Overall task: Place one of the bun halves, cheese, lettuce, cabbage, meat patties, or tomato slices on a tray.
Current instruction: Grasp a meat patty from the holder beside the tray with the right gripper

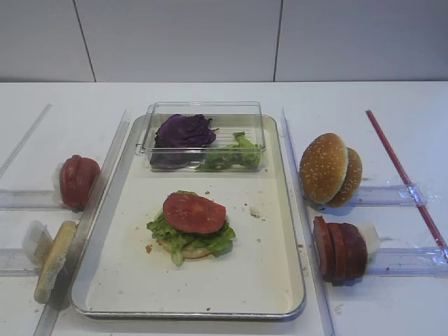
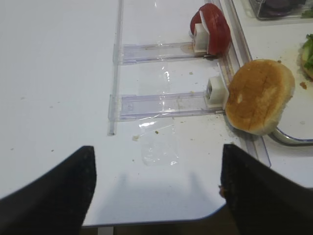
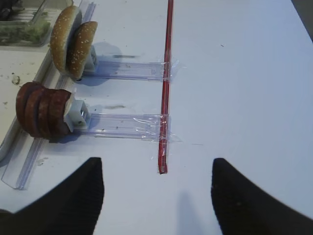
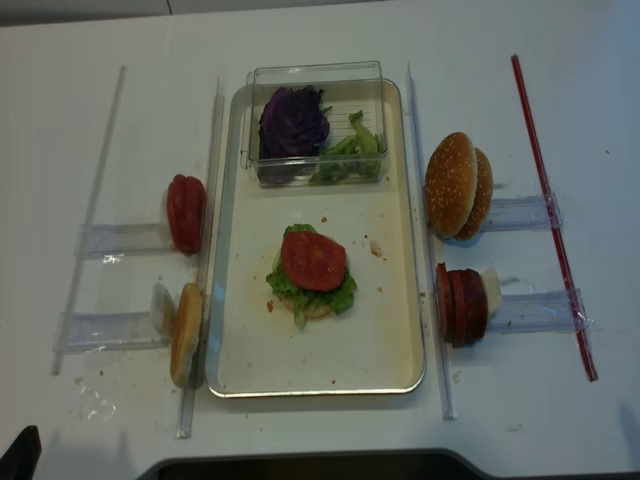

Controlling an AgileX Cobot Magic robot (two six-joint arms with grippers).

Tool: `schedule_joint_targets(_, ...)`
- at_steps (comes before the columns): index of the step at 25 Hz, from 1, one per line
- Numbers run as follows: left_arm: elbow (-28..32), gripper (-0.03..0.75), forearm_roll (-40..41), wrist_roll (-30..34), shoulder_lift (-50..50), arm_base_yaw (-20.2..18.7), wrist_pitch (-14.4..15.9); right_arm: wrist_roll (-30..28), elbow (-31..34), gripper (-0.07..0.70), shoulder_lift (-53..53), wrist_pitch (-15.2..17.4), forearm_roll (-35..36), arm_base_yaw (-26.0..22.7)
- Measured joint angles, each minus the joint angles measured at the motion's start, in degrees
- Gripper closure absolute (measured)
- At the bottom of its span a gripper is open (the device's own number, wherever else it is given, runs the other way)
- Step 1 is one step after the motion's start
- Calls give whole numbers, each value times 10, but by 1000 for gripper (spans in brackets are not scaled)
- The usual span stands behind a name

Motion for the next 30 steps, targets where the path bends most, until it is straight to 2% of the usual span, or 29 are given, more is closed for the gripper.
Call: schedule_joint_targets(30, 0, 226, 0, 0, 0, 0, 0, -2, 0, 141, 0, 0, 0, 0)
